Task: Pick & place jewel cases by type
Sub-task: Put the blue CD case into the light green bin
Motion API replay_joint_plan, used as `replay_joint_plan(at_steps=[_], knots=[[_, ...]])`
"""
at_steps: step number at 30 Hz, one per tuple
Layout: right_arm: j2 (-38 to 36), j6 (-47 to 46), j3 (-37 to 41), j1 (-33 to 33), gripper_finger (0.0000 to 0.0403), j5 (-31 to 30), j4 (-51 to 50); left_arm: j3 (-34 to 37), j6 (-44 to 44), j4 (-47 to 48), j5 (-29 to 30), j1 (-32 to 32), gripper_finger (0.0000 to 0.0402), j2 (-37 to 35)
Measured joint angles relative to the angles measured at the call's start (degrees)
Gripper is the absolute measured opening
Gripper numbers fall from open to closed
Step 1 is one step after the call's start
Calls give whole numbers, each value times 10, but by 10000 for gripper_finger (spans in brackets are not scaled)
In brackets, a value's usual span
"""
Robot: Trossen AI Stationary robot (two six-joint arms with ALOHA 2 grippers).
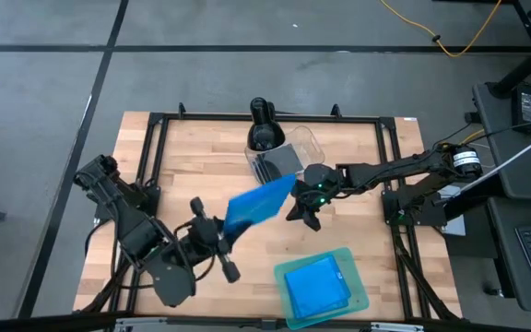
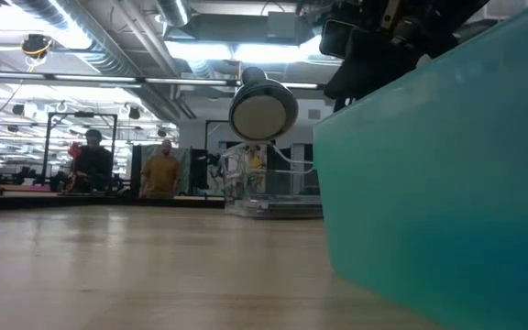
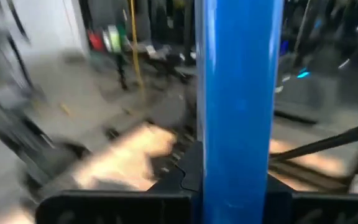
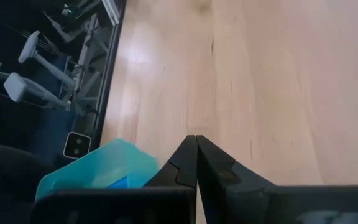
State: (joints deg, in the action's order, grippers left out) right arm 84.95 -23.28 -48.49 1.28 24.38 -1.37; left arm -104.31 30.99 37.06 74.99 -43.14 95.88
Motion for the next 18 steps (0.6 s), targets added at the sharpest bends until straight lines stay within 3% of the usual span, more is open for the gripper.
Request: replay_joint_plan(at_steps=[5,12,18], knots=[[0,23,0,4,7,0,14,1,216,56,-62,-5,12,7],[-5,72,-9,-1,11,51,8,10,330,119,-82,-34,11,10],[-9,203,-115,-3,56,82,-171,10,472,228,-159,-47,10,50]])
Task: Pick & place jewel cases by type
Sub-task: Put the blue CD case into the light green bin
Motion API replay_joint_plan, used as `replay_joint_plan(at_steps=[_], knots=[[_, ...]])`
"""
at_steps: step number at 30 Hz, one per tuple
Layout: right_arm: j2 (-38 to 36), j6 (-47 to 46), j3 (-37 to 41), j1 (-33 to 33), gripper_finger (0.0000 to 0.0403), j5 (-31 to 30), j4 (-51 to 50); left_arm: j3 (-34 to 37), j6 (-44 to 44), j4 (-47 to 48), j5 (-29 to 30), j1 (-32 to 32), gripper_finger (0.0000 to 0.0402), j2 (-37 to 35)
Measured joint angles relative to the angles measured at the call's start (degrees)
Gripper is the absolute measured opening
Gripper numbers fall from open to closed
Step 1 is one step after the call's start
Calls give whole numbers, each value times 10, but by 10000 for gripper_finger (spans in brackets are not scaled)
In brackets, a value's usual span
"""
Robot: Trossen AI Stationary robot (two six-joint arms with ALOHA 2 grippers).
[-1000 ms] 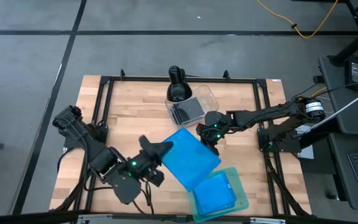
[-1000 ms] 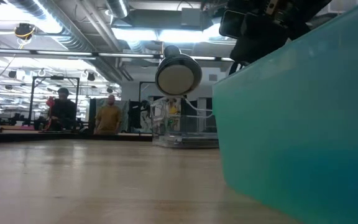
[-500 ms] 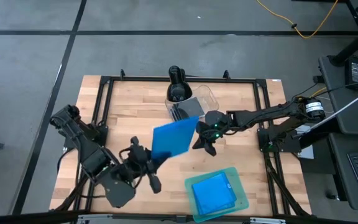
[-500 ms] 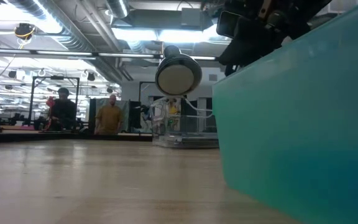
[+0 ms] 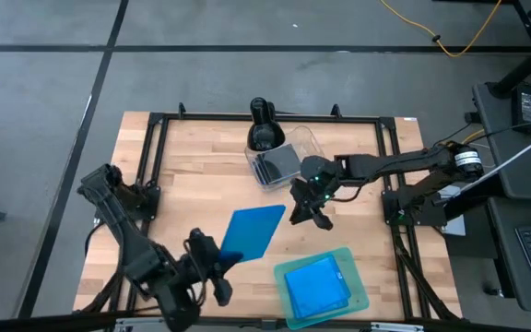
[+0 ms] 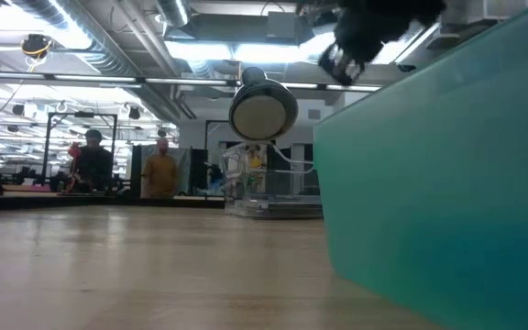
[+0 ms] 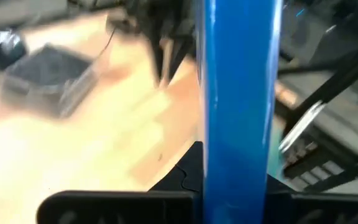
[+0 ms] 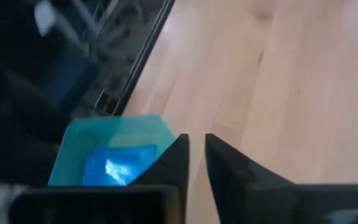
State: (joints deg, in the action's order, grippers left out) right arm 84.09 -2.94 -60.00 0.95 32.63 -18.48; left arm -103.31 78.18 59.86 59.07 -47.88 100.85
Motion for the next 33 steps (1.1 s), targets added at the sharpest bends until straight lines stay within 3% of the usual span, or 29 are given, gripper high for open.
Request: replay_joint_plan(at_steps=[5,11,15,22,33], knots=[[3,109,-122,0,135,-4,-149,0,86,81,-67,7,10,37],[3,123,-217,-3,231,-31,-174,0,119,103,-132,27,10,70],[3,125,-237,-3,267,-59,-173,0,102,85,-150,42,10,85],[8,125,-231,1,272,-57,-181,0,54,61,-170,78,10,99],[19,122,-231,27,248,-41,-177,0,-104,-42,-199,149,10,99]])
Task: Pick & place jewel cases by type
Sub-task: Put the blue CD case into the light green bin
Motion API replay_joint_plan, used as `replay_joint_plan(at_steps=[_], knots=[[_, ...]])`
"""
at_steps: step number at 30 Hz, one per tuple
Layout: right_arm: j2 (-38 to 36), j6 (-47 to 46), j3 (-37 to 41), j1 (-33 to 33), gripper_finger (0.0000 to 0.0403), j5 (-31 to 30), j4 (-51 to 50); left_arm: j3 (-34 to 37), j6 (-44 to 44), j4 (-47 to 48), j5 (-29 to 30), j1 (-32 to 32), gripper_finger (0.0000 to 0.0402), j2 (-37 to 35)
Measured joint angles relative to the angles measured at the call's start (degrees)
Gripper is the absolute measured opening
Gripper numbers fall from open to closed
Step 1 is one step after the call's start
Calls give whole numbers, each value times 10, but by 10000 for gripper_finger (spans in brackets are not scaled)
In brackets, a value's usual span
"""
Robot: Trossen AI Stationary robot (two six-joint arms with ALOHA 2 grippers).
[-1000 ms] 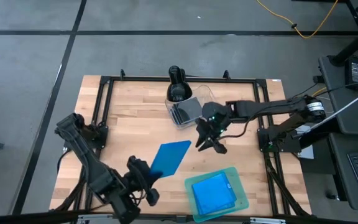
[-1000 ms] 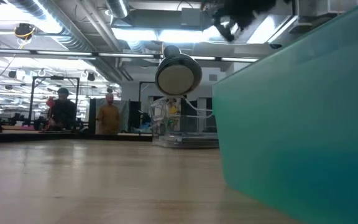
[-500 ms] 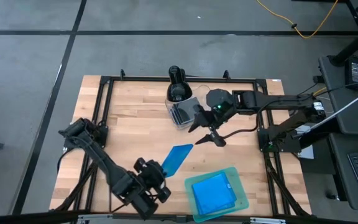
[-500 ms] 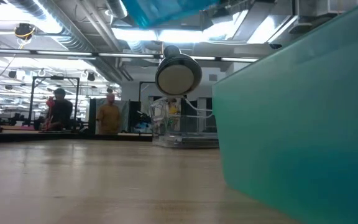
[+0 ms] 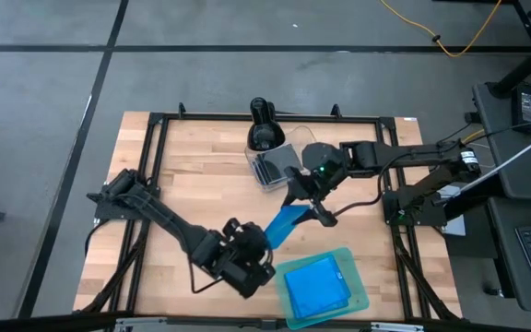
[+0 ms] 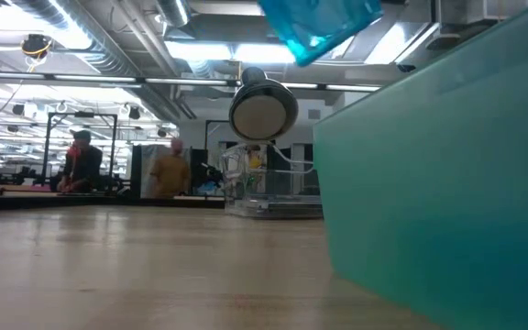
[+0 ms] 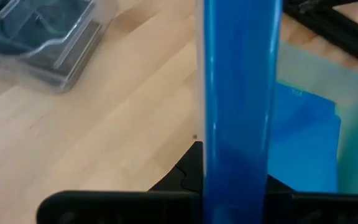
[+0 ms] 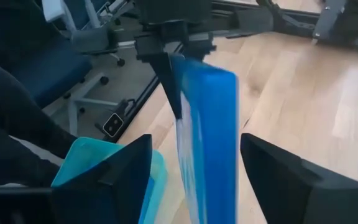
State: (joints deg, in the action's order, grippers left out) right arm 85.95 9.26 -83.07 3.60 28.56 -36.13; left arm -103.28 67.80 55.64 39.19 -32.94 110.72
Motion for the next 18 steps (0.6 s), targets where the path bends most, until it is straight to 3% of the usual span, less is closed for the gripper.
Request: replay_joint_plan(at_steps=[6,14,18], knots=[[0,-17,0,-1,191,0,-1,0,-41,-27,1,16,12,0],[0,-12,0,0,52,1,-19,0,-41,-26,-1,14,25,-1],[0,-12,0,0,41,1,-19,0,-21,-12,-4,9,28,-1]])
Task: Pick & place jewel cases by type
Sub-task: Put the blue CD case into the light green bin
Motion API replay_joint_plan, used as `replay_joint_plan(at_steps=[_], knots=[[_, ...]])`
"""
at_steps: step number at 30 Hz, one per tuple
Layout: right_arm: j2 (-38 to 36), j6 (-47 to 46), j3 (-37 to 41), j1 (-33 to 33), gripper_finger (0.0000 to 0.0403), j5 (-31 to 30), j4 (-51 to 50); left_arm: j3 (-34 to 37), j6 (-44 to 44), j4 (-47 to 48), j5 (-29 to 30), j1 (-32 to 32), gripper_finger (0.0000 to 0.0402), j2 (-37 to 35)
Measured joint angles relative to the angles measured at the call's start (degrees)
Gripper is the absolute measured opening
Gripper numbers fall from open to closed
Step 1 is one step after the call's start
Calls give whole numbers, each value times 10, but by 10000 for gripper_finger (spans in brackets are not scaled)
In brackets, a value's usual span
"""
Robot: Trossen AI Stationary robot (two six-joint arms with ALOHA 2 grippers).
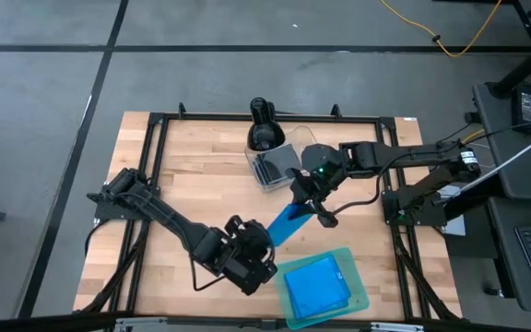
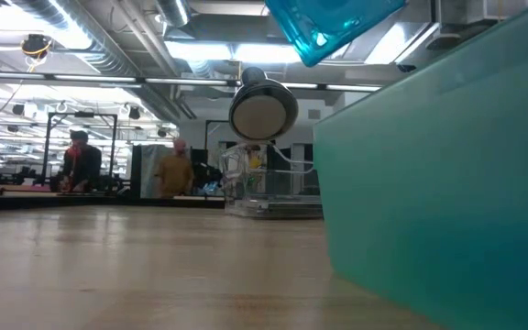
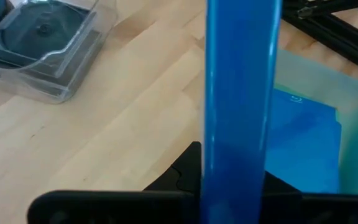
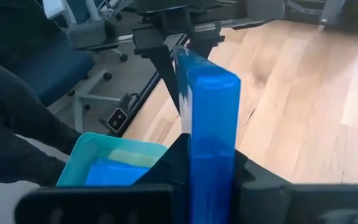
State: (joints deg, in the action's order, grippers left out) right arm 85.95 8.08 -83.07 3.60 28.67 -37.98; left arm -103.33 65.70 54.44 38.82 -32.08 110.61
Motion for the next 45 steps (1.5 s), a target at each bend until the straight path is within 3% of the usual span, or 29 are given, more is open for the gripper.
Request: replay_joint_plan(at_steps=[7,14,20,24,28,31,35,41,45], knots=[[-1,-19,-29,-2,44,-16,-59,-4,56,56,1,-28,29,-4],[-1,-47,-110,2,42,-55,-142,-5,90,77,83,-60,30,-5],[-1,-49,-150,1,42,-80,-164,-1,-1,-28,136,-67,35,-4],[-3,-56,-150,0,42,-81,-164,2,-44,-71,113,-70,68,-2],[-11,-66,-151,-6,42,-165,-147,4,-52,-80,18,-91,127,-8],[-6,-77,-147,-5,42,-166,-162,1,-45,-84,18,-94,173,-26],[-11,-136,-148,10,42,-158,-209,2,12,-23,21,-114,209,-28],[-26,-275,-146,88,42,-155,-293,2,120,86,34,-133,213,-26],[-38,-404,-146,168,42,-220,-302,2,181,154,49,-146,210,-26]])
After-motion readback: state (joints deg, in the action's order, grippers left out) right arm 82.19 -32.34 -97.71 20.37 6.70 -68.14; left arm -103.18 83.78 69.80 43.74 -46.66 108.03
